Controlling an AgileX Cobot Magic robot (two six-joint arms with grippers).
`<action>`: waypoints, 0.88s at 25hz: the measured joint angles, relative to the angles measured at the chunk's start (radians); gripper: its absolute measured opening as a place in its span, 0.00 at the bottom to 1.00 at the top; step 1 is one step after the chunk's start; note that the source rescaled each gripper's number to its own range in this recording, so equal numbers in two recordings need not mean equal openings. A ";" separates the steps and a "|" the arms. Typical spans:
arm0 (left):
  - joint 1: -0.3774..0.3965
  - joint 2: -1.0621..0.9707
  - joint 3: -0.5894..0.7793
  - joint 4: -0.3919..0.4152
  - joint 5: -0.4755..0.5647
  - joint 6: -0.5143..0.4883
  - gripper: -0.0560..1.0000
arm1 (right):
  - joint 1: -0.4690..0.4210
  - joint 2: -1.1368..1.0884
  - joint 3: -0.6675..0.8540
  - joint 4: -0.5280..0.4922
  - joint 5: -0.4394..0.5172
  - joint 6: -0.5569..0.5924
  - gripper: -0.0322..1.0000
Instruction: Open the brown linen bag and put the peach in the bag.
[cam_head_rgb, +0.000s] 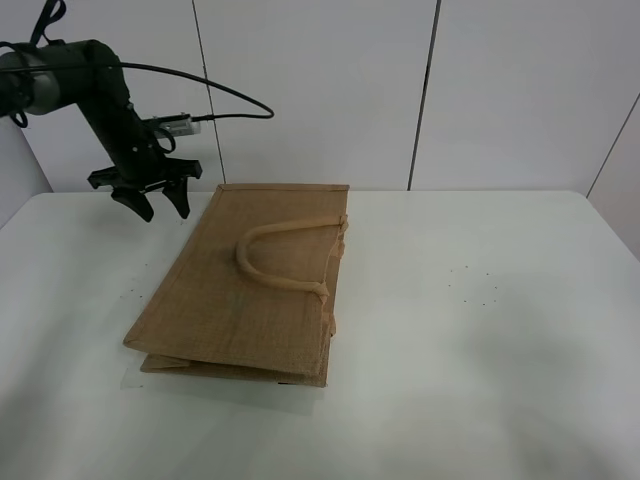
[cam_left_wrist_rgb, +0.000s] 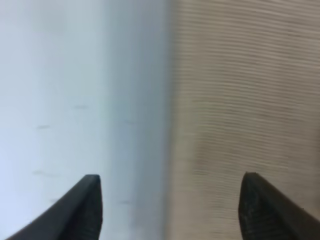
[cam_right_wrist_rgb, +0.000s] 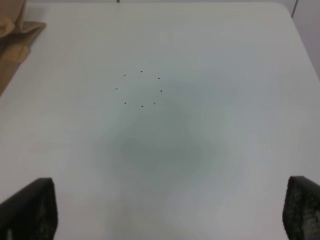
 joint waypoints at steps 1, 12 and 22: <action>0.015 -0.001 0.000 0.003 0.000 -0.002 0.79 | 0.000 0.000 0.000 0.000 0.000 0.000 1.00; 0.077 -0.273 0.241 0.010 0.001 -0.013 0.79 | 0.000 0.000 0.000 0.000 0.000 0.000 1.00; 0.075 -0.804 0.670 0.053 0.002 -0.010 0.79 | 0.000 0.000 0.000 0.000 0.000 0.000 1.00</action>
